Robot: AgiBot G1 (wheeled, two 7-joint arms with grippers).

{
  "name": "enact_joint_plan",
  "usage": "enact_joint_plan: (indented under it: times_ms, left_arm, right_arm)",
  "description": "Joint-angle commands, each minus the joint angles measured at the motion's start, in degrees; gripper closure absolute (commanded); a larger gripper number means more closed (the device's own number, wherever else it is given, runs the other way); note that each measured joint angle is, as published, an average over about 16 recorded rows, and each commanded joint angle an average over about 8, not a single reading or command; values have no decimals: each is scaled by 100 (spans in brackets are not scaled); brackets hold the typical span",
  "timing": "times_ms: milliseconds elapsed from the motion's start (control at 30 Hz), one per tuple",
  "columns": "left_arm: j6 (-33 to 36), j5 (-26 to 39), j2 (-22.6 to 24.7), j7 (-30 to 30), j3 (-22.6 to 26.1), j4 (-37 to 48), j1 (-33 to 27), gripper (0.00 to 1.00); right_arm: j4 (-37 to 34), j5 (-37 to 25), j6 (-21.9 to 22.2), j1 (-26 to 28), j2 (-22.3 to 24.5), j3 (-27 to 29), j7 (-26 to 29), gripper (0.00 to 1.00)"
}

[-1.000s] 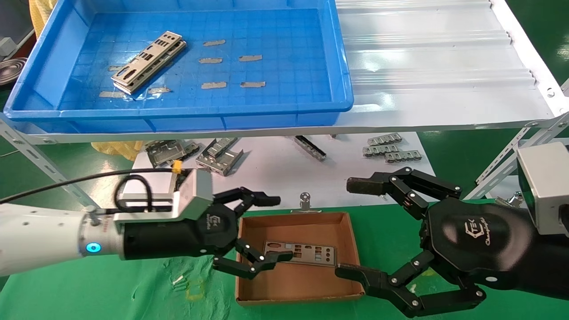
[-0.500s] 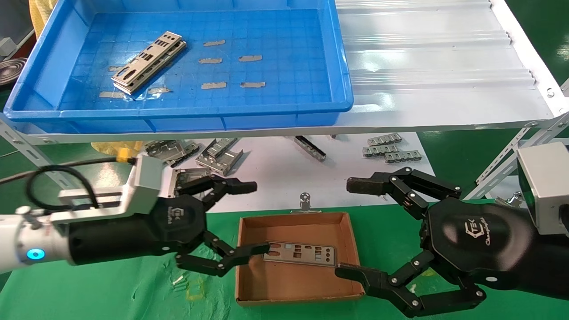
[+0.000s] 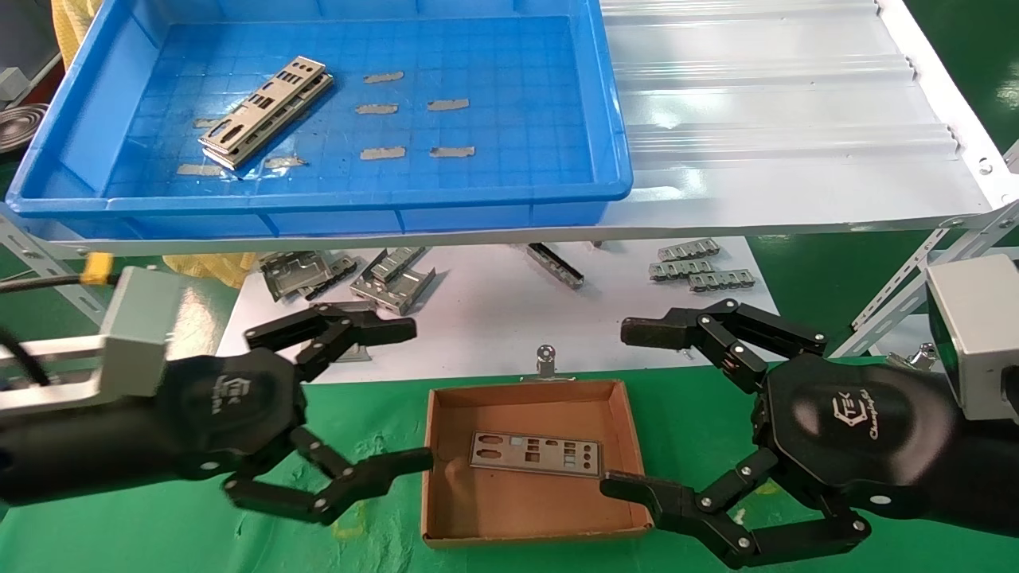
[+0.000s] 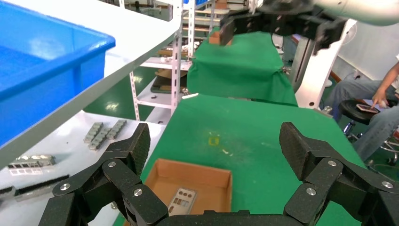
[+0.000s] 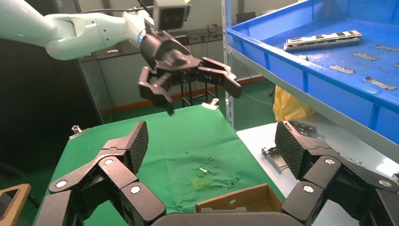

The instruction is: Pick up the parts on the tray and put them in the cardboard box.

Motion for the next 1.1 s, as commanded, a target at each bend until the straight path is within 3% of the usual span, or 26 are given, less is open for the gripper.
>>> enact_joint_plan:
  times_ms: [33,533,1100]
  left_arm:
    - [5,-67,-111,-92,-83,-177,74,0]
    - [40,-510,-843,-680,-630,-1343,561,0]
    - [40,-501,-824,-666,-615,-1306,551,0]
  right_arm:
    - [0,0,0,0,0,0,0,0]
    - [-1,1,1,-1,0,0,0,0]
    - [-1,1,2,-1,1,0,0,0]
